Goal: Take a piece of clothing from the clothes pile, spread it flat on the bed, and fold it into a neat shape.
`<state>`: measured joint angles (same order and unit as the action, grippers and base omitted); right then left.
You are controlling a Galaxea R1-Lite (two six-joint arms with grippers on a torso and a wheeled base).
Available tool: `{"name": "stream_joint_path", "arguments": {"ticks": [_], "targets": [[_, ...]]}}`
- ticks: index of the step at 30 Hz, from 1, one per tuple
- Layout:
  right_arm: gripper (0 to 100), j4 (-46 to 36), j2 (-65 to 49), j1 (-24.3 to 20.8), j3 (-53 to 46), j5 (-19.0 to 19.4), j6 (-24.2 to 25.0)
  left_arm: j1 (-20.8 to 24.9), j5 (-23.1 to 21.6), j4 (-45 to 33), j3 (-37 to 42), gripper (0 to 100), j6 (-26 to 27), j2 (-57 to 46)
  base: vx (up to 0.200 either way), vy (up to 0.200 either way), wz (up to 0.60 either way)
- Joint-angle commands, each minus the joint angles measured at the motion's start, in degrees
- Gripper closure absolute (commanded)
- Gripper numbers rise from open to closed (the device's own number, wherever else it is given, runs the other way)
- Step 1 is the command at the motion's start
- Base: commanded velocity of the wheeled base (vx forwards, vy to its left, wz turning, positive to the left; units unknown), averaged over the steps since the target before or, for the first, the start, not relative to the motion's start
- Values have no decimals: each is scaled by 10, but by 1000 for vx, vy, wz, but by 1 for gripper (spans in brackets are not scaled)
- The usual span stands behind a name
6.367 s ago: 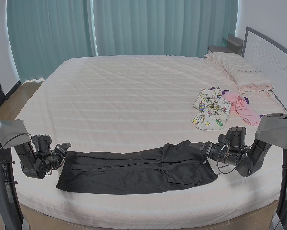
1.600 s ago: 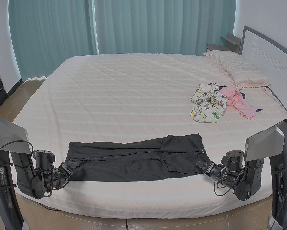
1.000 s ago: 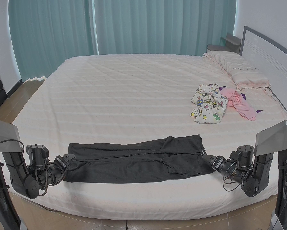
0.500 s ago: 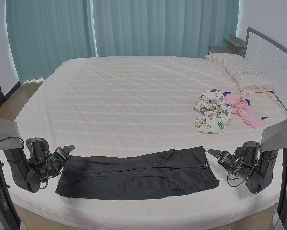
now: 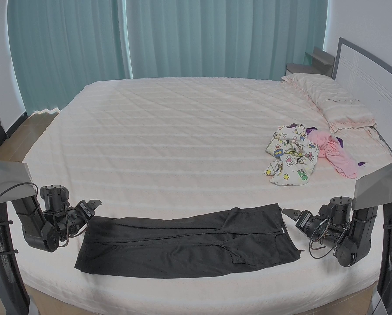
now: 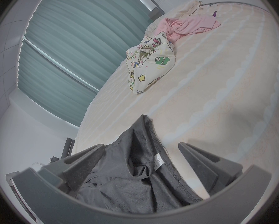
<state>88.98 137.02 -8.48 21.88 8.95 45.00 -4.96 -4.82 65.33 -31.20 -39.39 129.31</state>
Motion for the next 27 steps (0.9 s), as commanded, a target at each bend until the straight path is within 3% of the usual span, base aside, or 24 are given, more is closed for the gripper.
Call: {"name": "stream_joint_path", "arguments": {"ticks": [1, 12, 13, 27], "targets": [[0, 6, 8, 0, 2, 0, -1, 0, 0, -1, -20, 0, 7, 40, 0, 0, 0], [0, 6, 10, -1, 4, 0, -1, 1, 2, -5, -40, 0, 18, 59, 0, 0, 0], [0, 6, 10, -1, 4, 0, -1, 1, 2, -6, -42, 100, 18, 61, 0, 0, 0], [0, 6, 11, -1, 5, 0, -1, -41, 14, -1, -58, 100, 38, 74, 0, 0, 0]]}}
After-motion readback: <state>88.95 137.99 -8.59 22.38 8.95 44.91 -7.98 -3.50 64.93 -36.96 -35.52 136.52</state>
